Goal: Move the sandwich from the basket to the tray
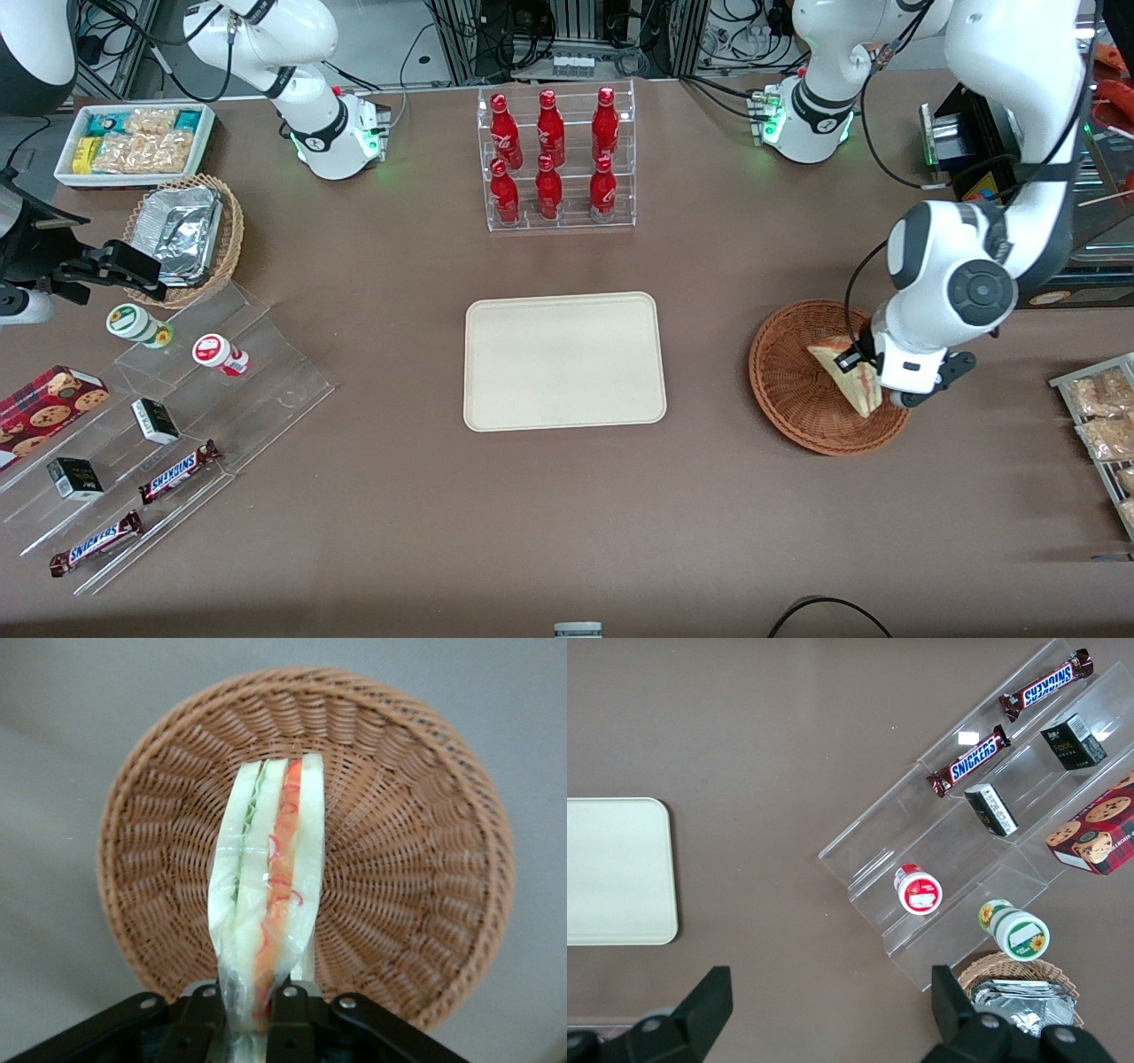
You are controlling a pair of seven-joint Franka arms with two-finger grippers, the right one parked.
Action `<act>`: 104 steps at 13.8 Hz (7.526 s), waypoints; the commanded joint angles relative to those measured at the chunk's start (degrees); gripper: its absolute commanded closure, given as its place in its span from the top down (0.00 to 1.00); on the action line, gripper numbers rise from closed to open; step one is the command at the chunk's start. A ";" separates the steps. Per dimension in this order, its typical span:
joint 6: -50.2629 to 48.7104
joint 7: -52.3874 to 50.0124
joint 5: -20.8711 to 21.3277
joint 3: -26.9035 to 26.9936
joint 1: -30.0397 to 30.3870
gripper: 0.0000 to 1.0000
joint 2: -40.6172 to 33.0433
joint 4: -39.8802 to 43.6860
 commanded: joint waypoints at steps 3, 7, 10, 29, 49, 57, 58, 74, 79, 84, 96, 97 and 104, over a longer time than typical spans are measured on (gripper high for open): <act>-3.68 -0.78 0.86 -2.48 -1.81 0.00 0.42 4.44; -5.95 -0.87 0.86 -3.54 -7.34 0.00 2.17 7.94; -9.56 -0.87 0.86 -3.54 -13.40 0.00 6.03 13.66; -8.77 -11.41 0.16 -3.63 -38.03 0.00 28.27 37.48; -4.82 -17.83 0.78 -3.28 -40.22 1.00 35.40 43.91; -10.52 -16.78 0.25 -3.36 -39.44 1.00 27.59 44.17; -11.05 -16.77 0.25 -3.36 -39.52 1.00 26.62 44.17; -19.58 7.46 -2.13 -3.36 -19.32 1.00 10.45 33.28; -22.30 19.94 -2.74 -3.36 -10.45 1.00 5.87 29.84; -24.86 32.51 -2.74 -3.36 -1.92 1.00 2.01 27.22; -35.48 44.04 -2.13 -3.72 6.44 1.00 -13.98 21.33; -35.58 44.05 -2.13 -3.72 6.79 1.00 -15.65 20.36; -36.45 43.87 -2.21 -3.19 7.76 1.00 -22.34 16.04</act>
